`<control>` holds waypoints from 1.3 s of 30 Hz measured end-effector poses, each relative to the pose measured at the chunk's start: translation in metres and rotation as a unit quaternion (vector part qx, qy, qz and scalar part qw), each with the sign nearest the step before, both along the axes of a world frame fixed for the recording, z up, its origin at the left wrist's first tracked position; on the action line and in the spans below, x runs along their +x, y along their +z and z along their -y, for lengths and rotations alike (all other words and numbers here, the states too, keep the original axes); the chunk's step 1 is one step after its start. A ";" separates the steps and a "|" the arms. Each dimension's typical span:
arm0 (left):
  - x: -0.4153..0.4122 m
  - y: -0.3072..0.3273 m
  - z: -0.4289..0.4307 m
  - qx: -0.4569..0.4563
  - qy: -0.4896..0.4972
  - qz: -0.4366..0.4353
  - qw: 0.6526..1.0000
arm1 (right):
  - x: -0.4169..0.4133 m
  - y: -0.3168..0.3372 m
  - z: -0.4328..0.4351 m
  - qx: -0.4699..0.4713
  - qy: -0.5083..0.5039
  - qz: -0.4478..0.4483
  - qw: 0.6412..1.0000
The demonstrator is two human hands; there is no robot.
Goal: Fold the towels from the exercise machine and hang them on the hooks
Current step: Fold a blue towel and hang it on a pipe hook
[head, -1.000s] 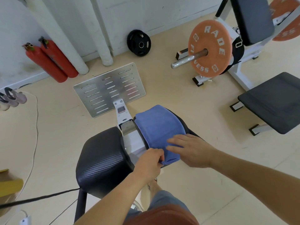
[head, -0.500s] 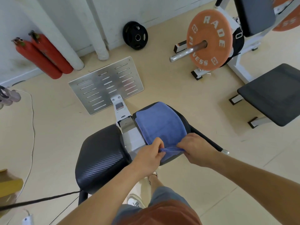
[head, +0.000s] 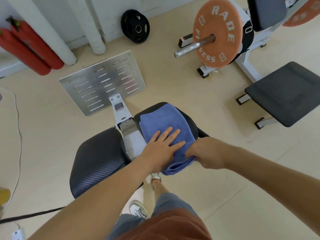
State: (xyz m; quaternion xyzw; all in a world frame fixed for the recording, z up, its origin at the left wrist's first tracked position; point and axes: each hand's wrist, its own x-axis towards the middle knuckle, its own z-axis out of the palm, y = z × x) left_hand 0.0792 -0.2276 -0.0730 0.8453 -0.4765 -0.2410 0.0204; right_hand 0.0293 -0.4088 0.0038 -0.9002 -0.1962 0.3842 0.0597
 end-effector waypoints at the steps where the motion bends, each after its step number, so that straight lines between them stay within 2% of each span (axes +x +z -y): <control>1: -0.002 -0.001 -0.002 0.000 -0.009 -0.003 1.000 | 0.006 0.007 0.001 0.008 -0.020 -0.008 1.000; 3: -0.002 0.005 -0.008 0.000 -0.042 -0.023 0.999 | 0.020 0.021 0.003 0.041 -0.078 -0.027 0.996; 5: -0.002 0.020 -0.015 0.001 -0.035 -0.086 0.996 | 0.034 0.028 0.005 0.095 -0.154 -0.042 0.983; 7: 0.001 0.032 -0.022 -0.037 0.065 -0.196 0.978 | 0.049 0.028 0.007 0.159 -0.221 -0.059 0.960; 9: 0.005 0.040 -0.026 -0.037 0.176 -0.302 0.936 | 0.064 0.023 0.009 0.208 -0.284 -0.056 0.934; 11: 0.010 0.039 -0.026 -0.025 0.214 -0.354 0.910 | 0.077 0.013 0.011 0.266 -0.369 -0.040 0.889; 13: 0.015 0.042 -0.025 -0.029 0.267 -0.412 0.871 | 0.087 -0.002 0.009 0.328 -0.465 -0.030 0.822; 15: 0.016 0.040 -0.028 -0.069 0.336 -0.488 0.803 | 0.094 -0.019 0.004 0.347 -0.515 -0.001 0.784; 16: 0.018 0.038 -0.030 -0.109 0.380 -0.530 0.750 | 0.097 -0.026 0.001 0.345 -0.521 0.018 0.780; 18: 0.021 0.039 -0.030 -0.221 0.467 -0.607 0.604 | 0.107 -0.036 -0.008 0.334 -0.519 0.059 0.785; 20: 0.025 0.037 -0.022 -0.274 0.544 -0.621 0.494 | 0.121 -0.043 -0.018 0.326 -0.506 0.082 0.794; 23: 0.028 0.034 -0.013 -0.269 0.640 -0.585 0.420 | 0.137 -0.058 -0.033 0.285 -0.459 0.067 0.839; 25: 0.027 0.028 -0.012 -0.282 0.664 -0.587 0.368 | 0.138 -0.073 -0.043 0.231 -0.420 0.048 0.876; 28: 0.026 0.018 -0.015 -0.291 0.695 -0.573 0.323 | 0.135 -0.087 -0.052 0.167 -0.398 0.034 0.901; 29: 0.026 0.017 -0.014 -0.293 0.698 -0.570 0.319 | 0.135 -0.088 -0.053 0.154 -0.393 0.036 0.906; 31: 0.028 0.013 -0.019 -0.287 0.709 -0.551 0.333 | 0.135 -0.087 -0.055 0.137 -0.380 0.046 0.914; 33: 0.035 0.013 -0.030 -0.284 0.724 -0.502 0.378 | 0.133 -0.088 -0.057 0.120 -0.359 0.058 0.924; 34: 0.040 0.011 -0.037 -0.276 0.736 -0.450 0.424 | 0.132 -0.089 -0.057 0.111 -0.348 0.059 0.929; 36: 0.052 0.003 -0.051 -0.220 0.741 -0.311 0.552 | 0.134 -0.090 -0.056 0.115 -0.347 0.042 0.930; 37: 0.058 -0.001 -0.054 -0.194 0.721 -0.268 0.608 | 0.136 -0.090 -0.055 0.130 -0.364 0.024 0.922; 38: 0.063 -0.006 -0.053 -0.171 0.691 -0.259 0.653 | 0.140 -0.090 -0.053 0.147 -0.384 0.005 0.912; 39: 0.069 -0.010 -0.050 -0.155 0.661 -0.285 0.677 | 0.143 -0.089 -0.051 0.161 -0.399 -0.012 0.903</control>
